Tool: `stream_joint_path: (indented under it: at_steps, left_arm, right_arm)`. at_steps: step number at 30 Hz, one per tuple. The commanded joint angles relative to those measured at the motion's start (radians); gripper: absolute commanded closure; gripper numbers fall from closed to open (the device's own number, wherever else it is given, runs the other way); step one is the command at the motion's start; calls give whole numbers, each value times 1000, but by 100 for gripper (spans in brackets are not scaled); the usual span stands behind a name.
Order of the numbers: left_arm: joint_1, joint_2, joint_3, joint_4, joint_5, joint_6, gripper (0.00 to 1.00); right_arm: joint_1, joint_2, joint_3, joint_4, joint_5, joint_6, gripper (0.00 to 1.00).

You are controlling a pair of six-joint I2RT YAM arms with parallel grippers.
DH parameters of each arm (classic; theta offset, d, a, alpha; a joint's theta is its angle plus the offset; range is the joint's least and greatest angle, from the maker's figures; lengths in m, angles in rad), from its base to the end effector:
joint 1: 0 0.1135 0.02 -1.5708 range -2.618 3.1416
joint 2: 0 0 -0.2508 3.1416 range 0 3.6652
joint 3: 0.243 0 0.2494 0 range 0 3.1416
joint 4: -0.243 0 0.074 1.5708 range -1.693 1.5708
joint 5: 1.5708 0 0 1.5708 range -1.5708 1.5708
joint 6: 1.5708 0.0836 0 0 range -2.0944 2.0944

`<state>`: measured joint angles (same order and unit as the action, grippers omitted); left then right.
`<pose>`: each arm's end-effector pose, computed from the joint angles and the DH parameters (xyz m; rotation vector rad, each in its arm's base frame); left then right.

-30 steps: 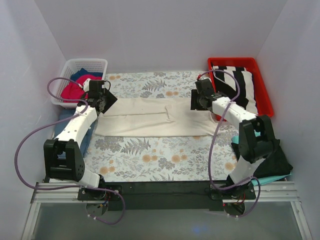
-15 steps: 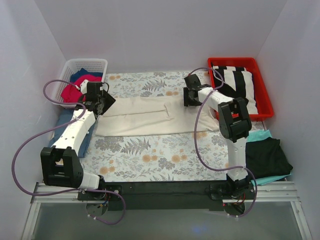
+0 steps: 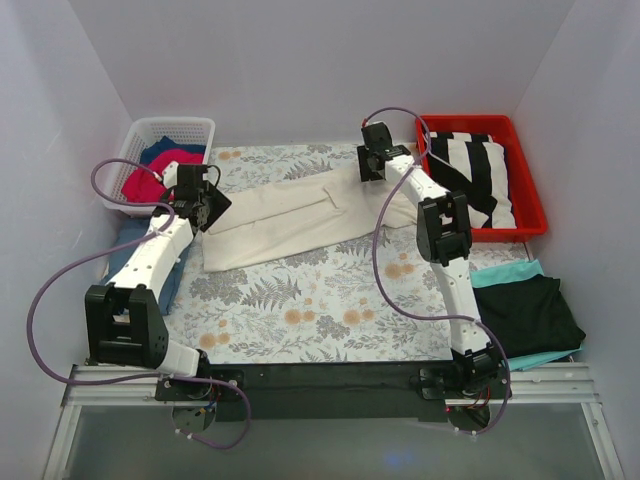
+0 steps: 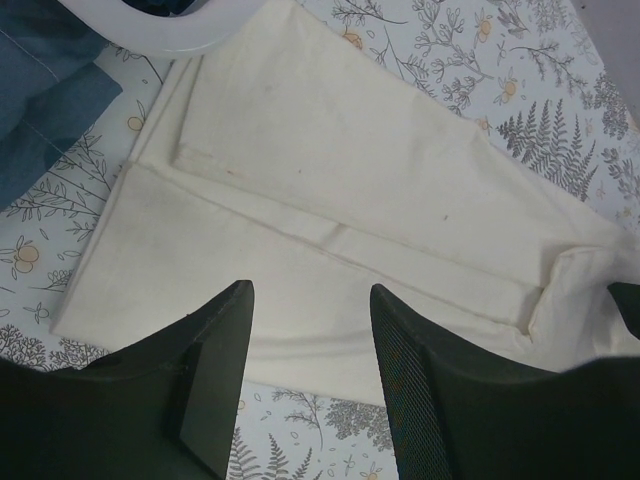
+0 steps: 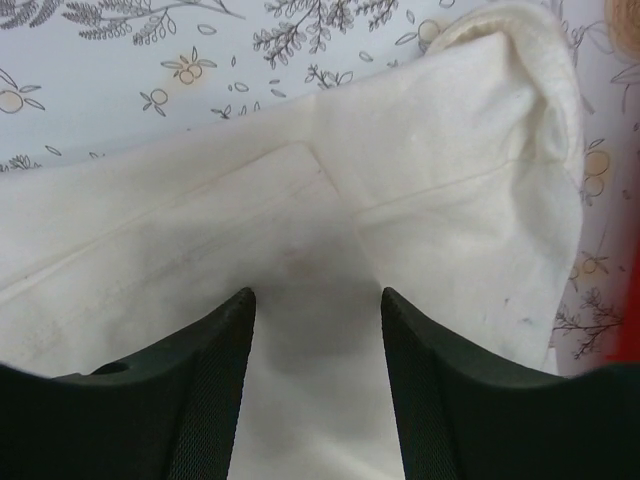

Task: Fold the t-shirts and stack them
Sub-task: Fold the tshirt

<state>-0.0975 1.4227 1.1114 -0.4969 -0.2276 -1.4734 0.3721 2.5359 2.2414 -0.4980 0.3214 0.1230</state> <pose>0.3394 -0.0142 0.2321 -1.6122 1.7880 -0.4875 0.5526 0.1873 0.1343 -0.1347 2.3123 -0.1310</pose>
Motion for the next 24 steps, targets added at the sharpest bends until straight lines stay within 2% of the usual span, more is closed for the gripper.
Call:
stream_joint_path:
  at_steps: [1, 4, 8, 11, 13, 17, 21, 24]
  left_arm:
    - [1, 8, 33, -5, -19, 7, 51]
    - [1, 8, 33, -2, -27, 13, 51]
    - [1, 2, 33, -2, -49, 16, 51]
    - [1, 1, 36, -9, -81, 16, 51]
    - [1, 5, 56, -35, -102, 4, 51]
    - [1, -13, 76, -87, -212, -54, 51]
    - [5, -53, 51, -97, -278, -91, 51]
    - [24, -51, 65, -158, -321, -136, 50]
  right_arm:
    - [-10, -75, -5, 105, 4, -81, 41]
    - [-9, -213, -109, 234, -45, -97, 40]
    - [16, -392, -175, 273, -123, -94, 39]
    - [85, -466, -268, 265, -171, -89, 39]
    - [178, -519, -327, 269, -151, -101, 39]
    - [339, -514, -390, 274, -116, -115, 39]
    - [496, -453, -368, 273, -88, -112, 39]
    - [565, -398, -333, 273, -105, -97, 39]
